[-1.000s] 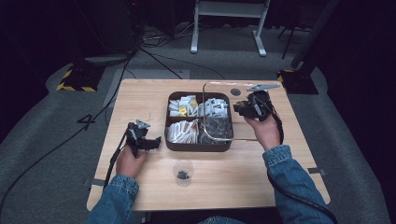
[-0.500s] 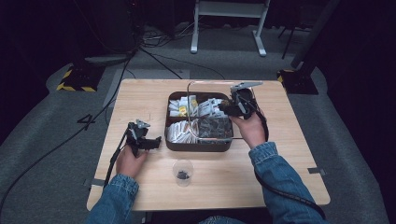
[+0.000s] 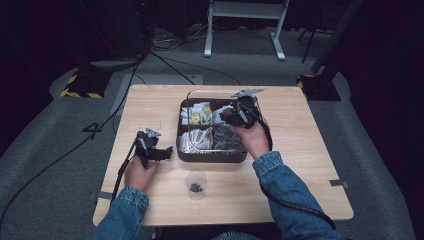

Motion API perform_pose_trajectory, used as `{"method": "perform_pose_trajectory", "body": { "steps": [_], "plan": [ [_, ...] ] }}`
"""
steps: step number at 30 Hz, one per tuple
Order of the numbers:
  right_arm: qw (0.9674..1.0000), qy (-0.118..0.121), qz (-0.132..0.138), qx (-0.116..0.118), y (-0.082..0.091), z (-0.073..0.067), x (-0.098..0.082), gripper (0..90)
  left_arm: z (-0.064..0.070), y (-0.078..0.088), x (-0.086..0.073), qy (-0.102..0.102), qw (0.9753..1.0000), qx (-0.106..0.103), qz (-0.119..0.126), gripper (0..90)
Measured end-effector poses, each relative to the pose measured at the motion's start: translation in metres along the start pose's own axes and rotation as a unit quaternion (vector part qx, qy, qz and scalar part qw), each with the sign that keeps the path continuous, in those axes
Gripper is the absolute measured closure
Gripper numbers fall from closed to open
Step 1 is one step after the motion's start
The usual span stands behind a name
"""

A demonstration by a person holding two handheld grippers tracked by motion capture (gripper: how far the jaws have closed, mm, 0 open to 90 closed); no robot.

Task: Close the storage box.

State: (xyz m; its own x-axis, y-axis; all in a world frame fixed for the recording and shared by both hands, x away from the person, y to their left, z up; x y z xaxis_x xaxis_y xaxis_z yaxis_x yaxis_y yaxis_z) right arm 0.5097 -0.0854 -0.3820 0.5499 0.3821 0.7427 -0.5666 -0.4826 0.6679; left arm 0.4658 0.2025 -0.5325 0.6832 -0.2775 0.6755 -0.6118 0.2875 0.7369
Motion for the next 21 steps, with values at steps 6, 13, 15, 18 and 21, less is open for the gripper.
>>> {"method": "perform_pose_trajectory", "body": {
  "steps": [6, 13, 15, 18, 21],
  "plan": [
    [1.0000, 0.007, -0.006, 0.004, -0.008, -0.006, -0.001, 57.9, 0.000, 0.000, 0.000, 0.002, 1.0000, 0.004, 0.000, 13.4],
    [0.9999, 0.004, -0.012, 0.010, -0.021, -0.011, -0.001, 57.9, 0.001, 0.006, -0.006, 0.005, 1.0000, 0.005, -0.001, 13.4],
    [0.9998, 0.005, -0.015, 0.008, -0.025, -0.012, -0.002, 57.9, 0.001, 0.006, -0.007, 0.004, 1.0000, 0.007, -0.001, 13.4],
    [0.9998, -0.001, -0.020, 0.000, -0.033, -0.013, -0.004, 57.9, 0.001, 0.006, -0.006, 0.004, 1.0000, 0.006, -0.001, 13.2],
    [0.9997, -0.006, -0.022, -0.004, -0.036, -0.013, -0.005, 57.9, 0.001, 0.005, -0.006, 0.006, 1.0000, 0.004, 0.000, 13.2]
  ]
}}
Point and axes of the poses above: each handheld gripper's, and its own axes: y roughly backward along the jaws, x roughly out of its top, z roughly to its right, the point moved 4 cm from there along -y, roughly forward along the jaws, and after that the axes turned 1 degree about -z, right-handed, at the moved point
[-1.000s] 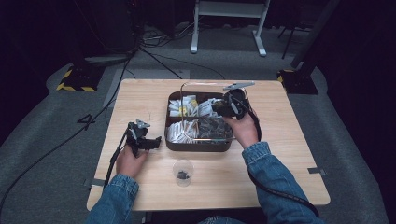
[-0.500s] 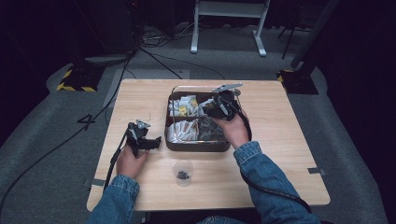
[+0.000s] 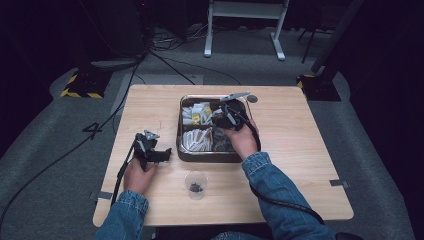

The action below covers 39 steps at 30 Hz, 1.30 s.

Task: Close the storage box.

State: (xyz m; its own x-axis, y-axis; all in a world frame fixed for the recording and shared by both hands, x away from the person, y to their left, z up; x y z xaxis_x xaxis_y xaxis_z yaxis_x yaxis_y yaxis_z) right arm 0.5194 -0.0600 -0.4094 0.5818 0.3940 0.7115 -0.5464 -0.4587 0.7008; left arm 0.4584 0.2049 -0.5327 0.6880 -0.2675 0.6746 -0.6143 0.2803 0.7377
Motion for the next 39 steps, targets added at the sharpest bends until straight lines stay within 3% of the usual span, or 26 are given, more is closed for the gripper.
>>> {"method": "perform_pose_trajectory", "body": {
  "steps": [21, 39],
  "plan": [
    [0.9987, -0.010, -0.020, -0.045, -0.038, -0.001, -0.009, 57.9, 0.000, 0.000, 0.000, 0.000, 1.0000, -0.001, 0.000, 13.2],
    [0.9980, -0.014, -0.028, -0.054, -0.053, -0.001, -0.012, 57.9, 0.000, 0.000, 0.000, -0.001, 1.0000, -0.001, 0.000, 13.2]
  ]
}}
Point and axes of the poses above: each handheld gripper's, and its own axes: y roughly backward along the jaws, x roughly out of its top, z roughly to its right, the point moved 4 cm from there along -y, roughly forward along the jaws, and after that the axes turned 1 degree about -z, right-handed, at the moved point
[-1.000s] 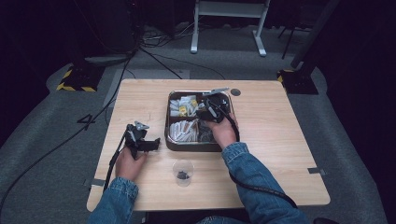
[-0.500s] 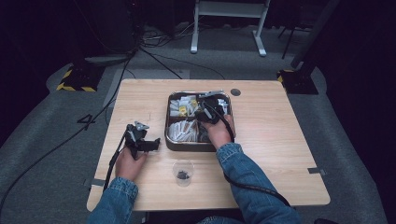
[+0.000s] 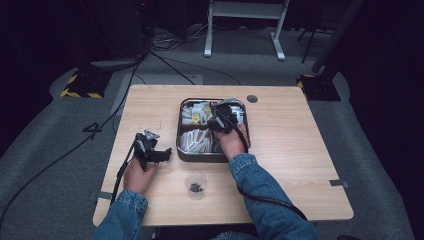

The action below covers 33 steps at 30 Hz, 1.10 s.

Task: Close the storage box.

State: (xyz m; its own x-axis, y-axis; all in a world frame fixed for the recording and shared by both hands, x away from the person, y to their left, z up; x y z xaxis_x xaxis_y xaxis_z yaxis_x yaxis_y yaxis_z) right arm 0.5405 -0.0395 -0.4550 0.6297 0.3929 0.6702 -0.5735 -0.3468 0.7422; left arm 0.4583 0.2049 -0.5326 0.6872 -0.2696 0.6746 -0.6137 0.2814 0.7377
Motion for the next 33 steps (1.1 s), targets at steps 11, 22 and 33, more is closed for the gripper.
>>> {"method": "perform_pose_trajectory", "body": {
  "steps": [11, 22, 33],
  "plan": [
    [1.0000, -0.001, 0.007, 0.001, -0.0042, 0.0006, 0.0011, 57.8, 0.0000, 0.0000, 0.0000, 0.000, 1.0000, 0.000, 0.000, 13.2],
    [1.0000, 0.000, 0.007, 0.001, -0.0070, 0.0011, -0.0001, 57.8, 0.0000, 0.0000, 0.0000, 0.000, 1.0000, 0.000, 0.000, 13.2],
    [0.9998, 0.000, 0.015, 0.013, -0.0051, 0.0036, -0.0009, 51.4, 0.0000, 0.0000, 0.0000, 0.000, 1.0000, 0.000, 0.000, 13.2]
  ]
}}
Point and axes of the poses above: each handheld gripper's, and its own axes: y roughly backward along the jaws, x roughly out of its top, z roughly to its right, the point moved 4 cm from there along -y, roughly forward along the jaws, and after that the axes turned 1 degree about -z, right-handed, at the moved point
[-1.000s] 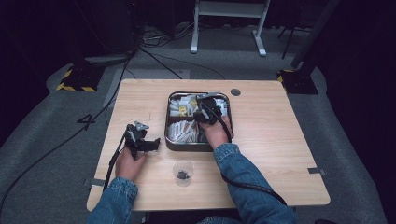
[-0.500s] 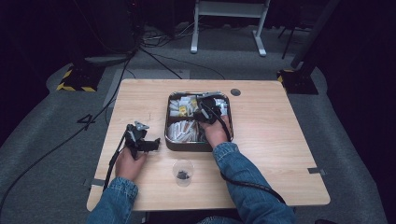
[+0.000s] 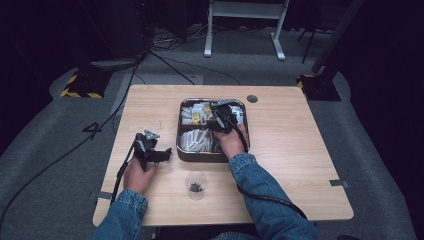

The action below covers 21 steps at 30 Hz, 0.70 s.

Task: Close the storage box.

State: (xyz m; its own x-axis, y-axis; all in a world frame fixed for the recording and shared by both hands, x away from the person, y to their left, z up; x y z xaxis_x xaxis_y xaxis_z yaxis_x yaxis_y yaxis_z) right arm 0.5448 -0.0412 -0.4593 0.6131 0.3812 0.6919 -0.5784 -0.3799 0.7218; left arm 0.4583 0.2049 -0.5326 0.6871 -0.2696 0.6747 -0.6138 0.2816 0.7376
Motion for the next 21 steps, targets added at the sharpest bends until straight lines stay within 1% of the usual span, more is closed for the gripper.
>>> {"method": "perform_pose_trajectory", "body": {
  "steps": [1, 4, 7, 13, 15, 16, 17, 18, 21],
  "plan": [
    [1.0000, -0.003, 0.004, 0.003, 0.002, 0.001, 0.001, 49.0, 0.000, 0.000, 0.000, 0.000, 1.0000, 0.000, 0.000, 13.2],
    [0.9998, 0.000, 0.015, 0.009, 0.009, 0.004, 0.003, 45.1, 0.000, 0.000, 0.000, 0.000, 1.0000, 0.000, 0.000, 13.2],
    [0.9997, 0.002, 0.023, 0.013, 0.016, 0.008, 0.005, 43.5, 0.000, 0.000, 0.000, -0.001, 1.0000, 0.000, 0.000, 13.2],
    [0.9991, -0.001, 0.037, 0.021, 0.035, 0.016, 0.009, 42.7, 0.000, 0.000, 0.000, 0.000, 1.0000, 0.000, 0.000, 13.2],
    [0.9989, 0.006, 0.042, 0.021, 0.044, 0.020, 0.009, 42.6, 0.000, 0.000, 0.000, -0.001, 1.0000, 0.000, 0.000, 13.2],
    [0.9989, 0.006, 0.042, 0.021, 0.044, 0.020, 0.009, 42.6, 0.000, 0.000, 0.000, -0.001, 1.0000, 0.000, 0.000, 13.2],
    [0.9987, 0.009, 0.045, 0.022, 0.049, 0.022, 0.009, 42.4, 0.000, 0.000, 0.000, -0.001, 1.0000, 0.000, 0.000, 13.2],
    [0.9987, 0.009, 0.045, 0.022, 0.049, 0.022, 0.009, 42.4, 0.000, 0.000, 0.000, -0.001, 1.0000, 0.000, 0.000, 13.2],
    [0.9984, 0.012, 0.050, 0.021, 0.060, 0.028, 0.009, 42.2, 0.000, 0.000, 0.000, -0.001, 1.0000, 0.000, -0.001, 13.2]
  ]
}}
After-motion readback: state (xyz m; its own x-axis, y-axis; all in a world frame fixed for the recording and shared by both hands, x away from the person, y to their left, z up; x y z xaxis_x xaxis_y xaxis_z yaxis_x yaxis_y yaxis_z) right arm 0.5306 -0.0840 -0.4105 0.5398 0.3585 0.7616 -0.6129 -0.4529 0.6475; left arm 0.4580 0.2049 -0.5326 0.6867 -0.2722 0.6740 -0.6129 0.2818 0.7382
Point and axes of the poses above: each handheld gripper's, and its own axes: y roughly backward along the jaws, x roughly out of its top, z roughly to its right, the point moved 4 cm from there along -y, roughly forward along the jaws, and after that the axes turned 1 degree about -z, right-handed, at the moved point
